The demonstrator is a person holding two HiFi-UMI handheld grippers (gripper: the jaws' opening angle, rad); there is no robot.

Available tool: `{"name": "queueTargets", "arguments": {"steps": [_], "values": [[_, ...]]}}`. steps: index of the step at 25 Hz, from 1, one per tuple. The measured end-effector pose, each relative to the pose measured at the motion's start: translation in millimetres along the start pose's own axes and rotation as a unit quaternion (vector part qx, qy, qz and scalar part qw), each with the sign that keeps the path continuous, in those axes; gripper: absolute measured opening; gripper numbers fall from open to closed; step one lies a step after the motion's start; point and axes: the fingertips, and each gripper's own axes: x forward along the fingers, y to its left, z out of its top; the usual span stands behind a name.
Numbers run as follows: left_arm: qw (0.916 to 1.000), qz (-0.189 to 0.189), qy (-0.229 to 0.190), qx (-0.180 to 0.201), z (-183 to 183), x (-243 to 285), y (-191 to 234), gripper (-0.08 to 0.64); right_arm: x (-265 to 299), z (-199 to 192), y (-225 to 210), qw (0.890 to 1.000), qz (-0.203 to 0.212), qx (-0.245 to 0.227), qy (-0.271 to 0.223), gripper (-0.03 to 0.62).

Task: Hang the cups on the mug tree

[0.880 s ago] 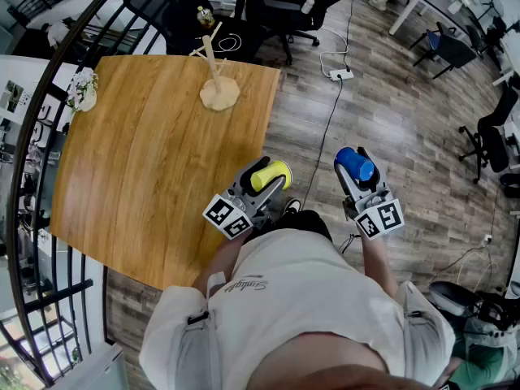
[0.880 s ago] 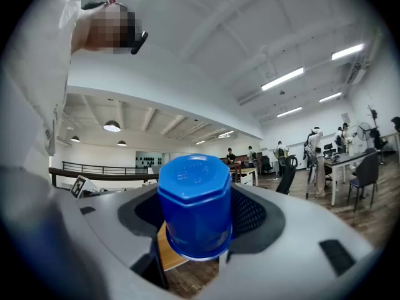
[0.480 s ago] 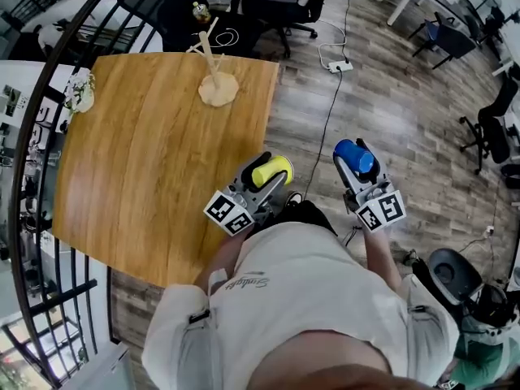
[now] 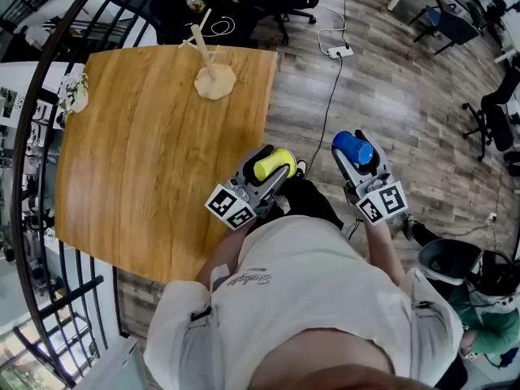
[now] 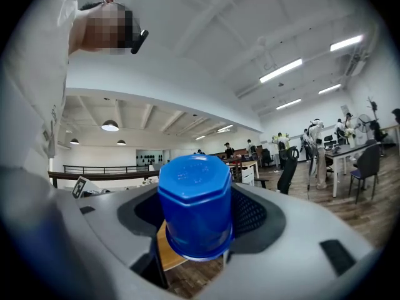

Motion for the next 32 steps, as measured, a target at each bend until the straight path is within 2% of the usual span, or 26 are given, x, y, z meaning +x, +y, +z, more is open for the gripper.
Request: {"name": "queueTargets", "arguments": {"steps": [4, 8, 13, 19, 26, 32], "values": [[0.9999, 0.007, 0.010, -0.002, -4.8, 7.8, 12.4, 0.275, 4.7, -11.7, -10.8, 1.000, -0.004, 0.001, 0.012, 0.284], [0.9998, 0.012, 0.016, -0.002, -4.7, 24.5, 20.0, 0.275, 14.3, -16.6, -33.8, 1.000, -0.013, 0.025, 0.010, 0.284], [0.9994, 0.027, 0.018, 0.007, -2.5, 53.0, 41.7, 0.275, 42.2, -23.0, -63.6, 0.999, 0.006, 0.040, 0.012, 0.284], [0.9975, 0.066, 0.027, 0.005, -1.5, 108.0, 84.9, 0.275, 86.0, -19.6, -126.4, 0.998, 0.028, 0.061, -0.007, 0.284], [0.9957, 0.066, 0.050, 0.043, 14.7, 204.0, 126.2, 0.275, 130.9, -26.2, -216.7, 0.996, 0.036, 0.080, -0.028, 0.284], [0.9946, 0.079, 0.047, 0.048, 34.7, 273.8, 161.1, 0.275, 160.8, -20.0, -283.1, 0.993, 0.047, 0.105, -0.039, 0.282]]}}
